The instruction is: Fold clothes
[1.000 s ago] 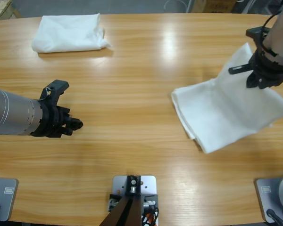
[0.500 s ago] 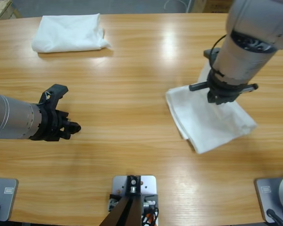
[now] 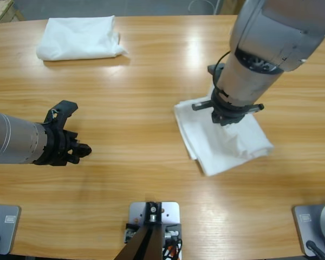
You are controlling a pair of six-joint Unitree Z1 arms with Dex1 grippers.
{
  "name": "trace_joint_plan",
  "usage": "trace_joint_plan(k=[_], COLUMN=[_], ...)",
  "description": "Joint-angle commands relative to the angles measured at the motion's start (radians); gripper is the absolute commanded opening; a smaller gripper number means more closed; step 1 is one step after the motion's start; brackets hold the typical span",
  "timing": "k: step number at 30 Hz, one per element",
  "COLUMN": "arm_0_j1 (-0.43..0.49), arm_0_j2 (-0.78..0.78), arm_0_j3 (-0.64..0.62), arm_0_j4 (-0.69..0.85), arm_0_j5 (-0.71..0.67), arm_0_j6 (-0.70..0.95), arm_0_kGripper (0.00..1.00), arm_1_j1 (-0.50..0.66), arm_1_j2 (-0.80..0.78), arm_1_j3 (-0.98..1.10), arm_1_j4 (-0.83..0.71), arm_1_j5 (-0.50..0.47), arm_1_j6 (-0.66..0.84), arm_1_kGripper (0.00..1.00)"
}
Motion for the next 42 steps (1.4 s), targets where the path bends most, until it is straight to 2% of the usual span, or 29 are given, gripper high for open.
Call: trace_joint_plan(k=[1,16,24,31,32,33,34,35,36,39,40,42], arm_0_j1=[-0.009,-0.009,-0.009,-0.009,-0.009,-0.009,-0.009,-0.009,-0.012,-0.016,-0.016,-0.018], arm_0_j2=[0.035,0.041,0.042,0.043,0.043,0.043,0.043,0.044,0.043,0.047,0.049,0.051], arm_0_j3=[0.020,0.030,0.037,0.037,0.037,0.037,0.038,0.039,0.039,0.039,0.039,0.037], arm_0_j4=[-0.003,-0.004,-0.004,-0.006,-0.006,-0.006,-0.006,-0.006,-0.006,-0.006,-0.009,-0.010], arm_0_j5=[0.001,0.001,0.001,0.001,0.001,0.001,0.001,0.001,0.001,0.001,0.001,0.001], arm_0_j6=[-0.006,-0.008,-0.008,-0.008,-0.008,-0.008,-0.008,-0.008,-0.008,-0.009,-0.009,-0.009], arm_0_kGripper=[0.425,0.425,0.425,0.425,0.425,0.425,0.425,0.425,0.425,0.425,0.425,0.425], arm_1_j1=[0.014,0.174,0.201,0.238,0.239,0.239,0.239,0.239,0.239,0.239,0.239,0.239], arm_1_j2=[-0.103,0.054,0.104,0.145,0.142,0.136,0.127,0.117,0.107,0.087,0.089,0.098], arm_1_j3=[-0.045,-0.145,-0.149,-0.140,-0.140,-0.137,-0.134,-0.134,-0.134,-0.133,-0.126,-0.087], arm_1_j4=[0.100,0.018,-0.017,-0.103,-0.114,-0.134,-0.147,-0.154,-0.161,-0.186,-0.205,-0.272], arm_1_j5=[-0.094,0.048,0.093,0.241,0.269,0.292,0.298,0.295,0.294,0.338,0.377,0.465], arm_1_j6=[-0.010,-0.058,-0.058,-0.041,-0.034,-0.034,-0.034,-0.035,-0.035,-0.036,-0.037,-0.045], arm_1_kGripper=[0.000,0.000,0.000,0.000,0.244,0.663,0.865,0.974,0.999,0.971,0.876,0.530])
